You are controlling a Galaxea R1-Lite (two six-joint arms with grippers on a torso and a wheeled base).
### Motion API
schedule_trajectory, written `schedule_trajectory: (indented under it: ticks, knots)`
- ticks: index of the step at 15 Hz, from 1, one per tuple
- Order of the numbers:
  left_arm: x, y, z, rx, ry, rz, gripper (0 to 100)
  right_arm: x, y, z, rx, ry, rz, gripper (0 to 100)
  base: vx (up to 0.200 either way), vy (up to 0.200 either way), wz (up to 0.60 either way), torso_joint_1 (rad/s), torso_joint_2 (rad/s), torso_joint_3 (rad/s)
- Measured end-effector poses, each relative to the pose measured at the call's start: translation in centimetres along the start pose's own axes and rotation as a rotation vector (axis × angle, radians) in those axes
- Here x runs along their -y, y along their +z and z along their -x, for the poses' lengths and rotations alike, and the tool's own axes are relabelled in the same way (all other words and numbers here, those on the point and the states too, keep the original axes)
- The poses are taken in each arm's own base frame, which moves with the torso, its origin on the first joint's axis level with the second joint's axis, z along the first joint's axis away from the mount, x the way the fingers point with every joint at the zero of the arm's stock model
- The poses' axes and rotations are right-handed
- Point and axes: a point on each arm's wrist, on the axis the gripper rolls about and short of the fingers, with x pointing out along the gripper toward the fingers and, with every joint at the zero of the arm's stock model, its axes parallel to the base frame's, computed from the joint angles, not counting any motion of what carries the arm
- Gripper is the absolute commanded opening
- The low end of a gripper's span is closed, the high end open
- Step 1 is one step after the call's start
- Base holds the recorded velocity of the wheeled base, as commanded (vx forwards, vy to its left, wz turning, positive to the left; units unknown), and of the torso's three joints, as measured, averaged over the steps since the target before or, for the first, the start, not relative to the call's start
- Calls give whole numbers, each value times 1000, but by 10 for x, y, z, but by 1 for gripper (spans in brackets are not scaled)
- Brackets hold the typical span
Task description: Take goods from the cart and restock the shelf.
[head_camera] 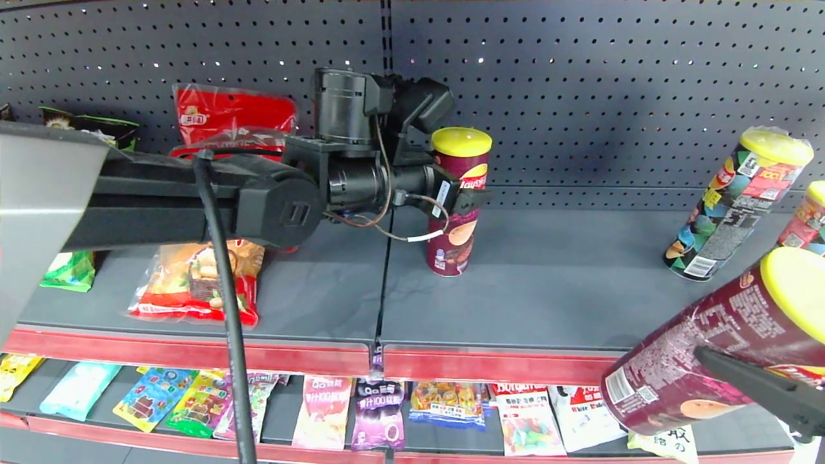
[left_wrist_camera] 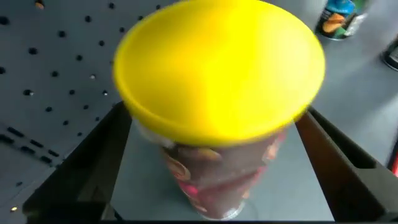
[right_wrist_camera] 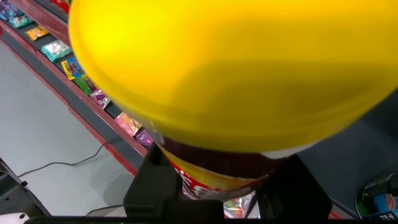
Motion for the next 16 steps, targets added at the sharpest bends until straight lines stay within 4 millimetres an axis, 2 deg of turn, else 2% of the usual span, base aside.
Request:
schedule_trajectory:
  ticks: [3,4,11,16]
  knots:
    - [2,-4,-5,-9,-6,7,100,0,0,0,1,-2,0,0,0,0,0,0,0,0]
    - [2,-4,-6,-10,-7,16,0,1,0,0,0,-6,-1,0,0,0,0,0,0,0]
    - [5,-4,-2,-4,-60,27,0,2,-2,2,-1,-19,-4,0,0,0,0,0,0,0]
    - [4,-3,26,13,-211,25,0,2,4,0,13,-15,-2,0,0,0,0,0,0,0]
